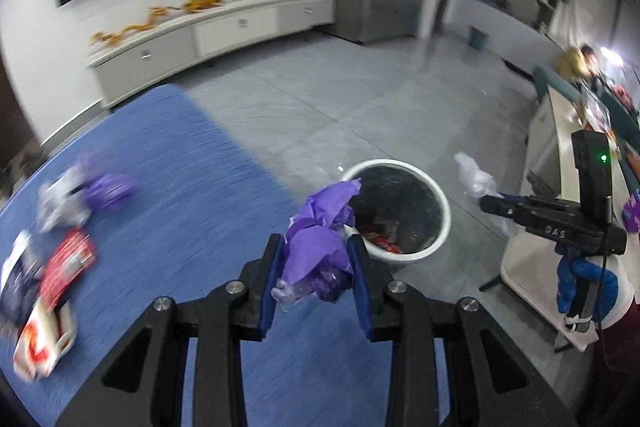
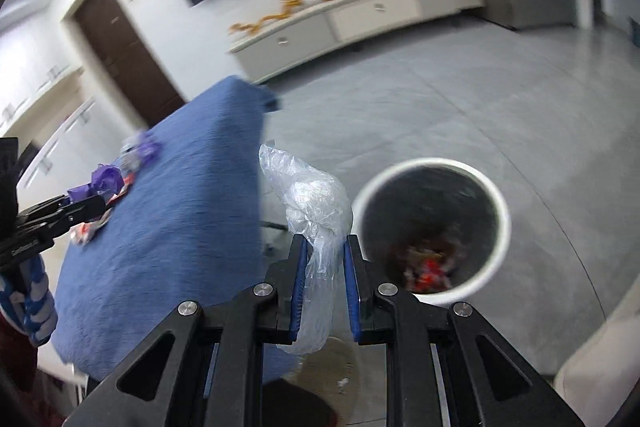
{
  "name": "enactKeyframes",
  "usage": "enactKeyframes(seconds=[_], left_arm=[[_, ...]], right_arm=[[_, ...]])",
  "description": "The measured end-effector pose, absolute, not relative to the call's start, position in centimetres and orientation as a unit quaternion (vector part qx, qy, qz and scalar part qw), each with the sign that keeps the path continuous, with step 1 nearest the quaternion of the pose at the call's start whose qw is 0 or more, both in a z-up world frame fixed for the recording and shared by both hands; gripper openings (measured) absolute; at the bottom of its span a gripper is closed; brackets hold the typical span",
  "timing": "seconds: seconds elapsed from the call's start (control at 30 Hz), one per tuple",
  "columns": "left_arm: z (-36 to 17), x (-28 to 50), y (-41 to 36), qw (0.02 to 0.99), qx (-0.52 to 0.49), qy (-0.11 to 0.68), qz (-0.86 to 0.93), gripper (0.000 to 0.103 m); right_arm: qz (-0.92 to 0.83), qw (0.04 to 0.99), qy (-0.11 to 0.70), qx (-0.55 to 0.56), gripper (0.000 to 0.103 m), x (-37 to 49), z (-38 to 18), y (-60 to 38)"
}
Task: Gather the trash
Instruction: 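Carry both items over the trash bin and open both tools to drop them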
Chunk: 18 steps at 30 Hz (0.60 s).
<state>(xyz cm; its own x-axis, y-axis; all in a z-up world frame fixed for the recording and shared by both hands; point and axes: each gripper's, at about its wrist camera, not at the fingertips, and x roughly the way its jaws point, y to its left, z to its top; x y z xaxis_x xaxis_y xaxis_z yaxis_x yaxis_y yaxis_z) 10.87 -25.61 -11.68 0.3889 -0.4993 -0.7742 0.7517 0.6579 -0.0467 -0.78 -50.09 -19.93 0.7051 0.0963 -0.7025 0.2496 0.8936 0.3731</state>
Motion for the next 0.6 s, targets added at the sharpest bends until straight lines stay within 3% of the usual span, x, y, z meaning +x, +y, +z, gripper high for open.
enactKeyframes(seconds=[0.5, 0.6], left_arm=[[-17.3, 15.8, -43.8, 0.762, 0.177, 0.458, -0.421, 0.032], [-18.5, 16.7, -45.8, 0.757, 0.169, 0.47, -0.421, 0.039]], right_arm=[[-0.096, 0.859, 0.412, 0.287, 0.02, 3.9, -27.9, -58.5], [-0.107, 0.854, 0.423, 0.281, 0.023, 5.4, -29.4, -59.3]])
